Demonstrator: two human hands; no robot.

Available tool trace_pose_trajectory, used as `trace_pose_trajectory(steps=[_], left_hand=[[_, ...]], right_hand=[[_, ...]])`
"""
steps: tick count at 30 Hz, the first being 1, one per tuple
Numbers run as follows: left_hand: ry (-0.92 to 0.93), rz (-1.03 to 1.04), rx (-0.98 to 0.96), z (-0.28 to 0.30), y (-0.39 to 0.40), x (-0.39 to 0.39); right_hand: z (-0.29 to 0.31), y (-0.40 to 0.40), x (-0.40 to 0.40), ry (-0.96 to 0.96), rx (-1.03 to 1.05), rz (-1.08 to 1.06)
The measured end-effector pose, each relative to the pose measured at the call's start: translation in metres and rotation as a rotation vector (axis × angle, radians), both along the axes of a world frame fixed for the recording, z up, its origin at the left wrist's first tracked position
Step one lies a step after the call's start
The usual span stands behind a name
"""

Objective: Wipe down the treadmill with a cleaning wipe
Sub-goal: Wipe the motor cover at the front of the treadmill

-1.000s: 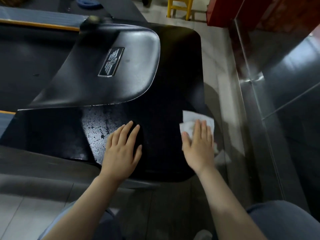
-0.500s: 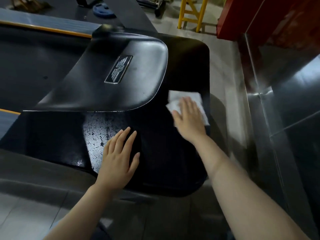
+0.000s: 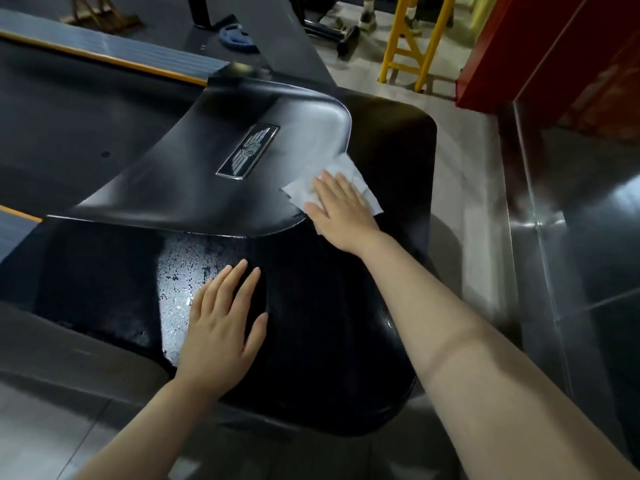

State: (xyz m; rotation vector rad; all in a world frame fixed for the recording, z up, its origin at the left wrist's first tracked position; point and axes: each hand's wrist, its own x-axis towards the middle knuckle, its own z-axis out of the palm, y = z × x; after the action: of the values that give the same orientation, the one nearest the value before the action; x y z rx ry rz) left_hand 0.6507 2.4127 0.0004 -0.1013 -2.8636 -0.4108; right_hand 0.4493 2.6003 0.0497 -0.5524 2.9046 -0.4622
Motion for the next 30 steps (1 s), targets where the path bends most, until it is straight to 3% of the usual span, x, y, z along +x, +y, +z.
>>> trace_pose_trajectory(steps=[6,9,11,16,20,26,30], left_hand=[[-0.005,-0.009,0.121,0.005,-0.003,-0.001],[0.017,0.034,0.222,0.008,-0.008,-0.002],[0.049,0.123,0.256,0.01,-0.016,-0.006],[0.135,0.449,0.382,0.013,-0.063,-0.04],[0.079,0.771,0.522,0.023,-0.092,-0.068],[-0.05,1.007,0.469,0.011,-0.105,-0.078],[-0.057,1.015,0.419,0.008,-0.102,-0.079]], right_hand=[[-0.032,0.077,0.068,-0.047,-0.14,-0.419],[-0.046,0.094,0.098,-0.104,-0.342,-0.678],[-0.042,0.088,0.088,-0.128,-0.313,-0.763],[-0.01,0.03,0.02,-0.056,-0.108,-0.378],[0.0,-0.007,0.028,0.022,-0.073,-0.024],[-0.018,0.027,0.094,0.016,-0.102,-0.016],[0.004,0.018,0.063,-0.103,-0.275,0.065]])
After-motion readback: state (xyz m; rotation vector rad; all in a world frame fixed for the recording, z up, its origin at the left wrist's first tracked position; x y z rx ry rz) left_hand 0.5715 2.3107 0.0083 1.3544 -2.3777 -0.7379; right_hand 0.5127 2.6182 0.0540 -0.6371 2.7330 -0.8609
